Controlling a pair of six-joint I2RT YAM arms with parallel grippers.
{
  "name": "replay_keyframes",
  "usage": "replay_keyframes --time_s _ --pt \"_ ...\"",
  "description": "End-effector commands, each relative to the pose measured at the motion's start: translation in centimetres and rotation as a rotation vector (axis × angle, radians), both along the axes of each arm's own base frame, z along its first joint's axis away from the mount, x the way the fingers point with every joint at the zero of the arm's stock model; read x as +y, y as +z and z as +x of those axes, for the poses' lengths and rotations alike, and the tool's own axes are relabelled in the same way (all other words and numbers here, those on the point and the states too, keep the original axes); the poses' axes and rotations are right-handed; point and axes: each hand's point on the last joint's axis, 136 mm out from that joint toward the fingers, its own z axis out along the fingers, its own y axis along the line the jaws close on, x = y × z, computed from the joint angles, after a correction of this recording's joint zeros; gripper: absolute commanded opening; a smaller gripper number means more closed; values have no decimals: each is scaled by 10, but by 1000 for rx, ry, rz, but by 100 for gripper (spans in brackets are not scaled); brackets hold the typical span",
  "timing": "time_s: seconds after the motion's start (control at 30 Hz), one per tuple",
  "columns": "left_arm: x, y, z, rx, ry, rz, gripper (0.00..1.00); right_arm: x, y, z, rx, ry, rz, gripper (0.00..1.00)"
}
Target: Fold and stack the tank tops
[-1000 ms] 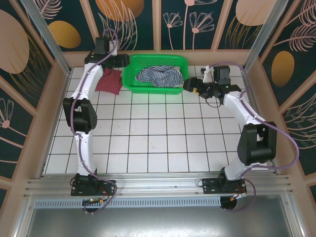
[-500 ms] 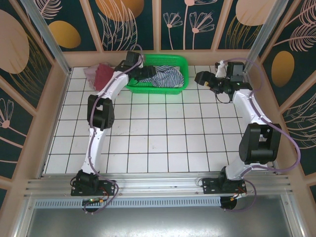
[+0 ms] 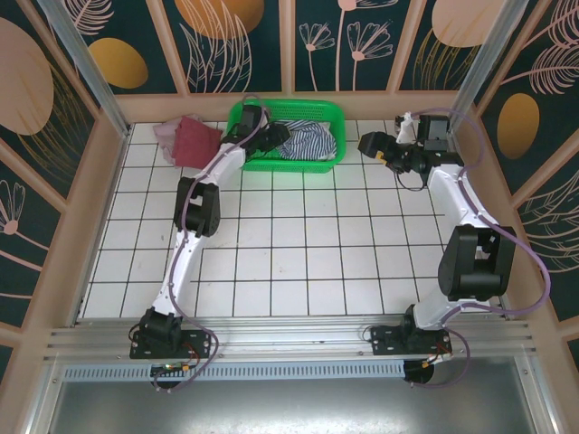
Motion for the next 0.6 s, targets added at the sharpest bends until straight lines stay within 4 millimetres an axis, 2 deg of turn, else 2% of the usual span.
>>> replay_keyframes --time_s 0.0,0.07,0.13,0.2,0.23,0.3,0.4,0.53,0.57 --pt "-14 49 5 -106 -38 -60 1 -1 12 -5 -30 10 19 91" --pt "-14 88 1 -170 -58 -63 0 0 14 -5 -36 14 27 91" --pt "-13 137 -7 -244 -76 -72 0 1 16 -6 -45 16 34 91" --pt "-11 185 -24 -309 -92 -69 0 3 18 -6 -53 24 49 91" --pt "-9 201 -32 -322 -95 -69 0 4 19 -6 -55 24 55 91" --pt "-7 229 -55 -335 -113 -68 0 4 21 -6 -66 28 65 91" --pt "-12 259 -93 -343 -162 -56 0 7 27 -7 -88 35 85 91" --pt "-19 293 -147 -319 -209 -71 0 14 40 -12 -135 74 129 91" --pt "-22 300 -162 -313 -217 -65 0 16 45 -15 -152 89 140 95"
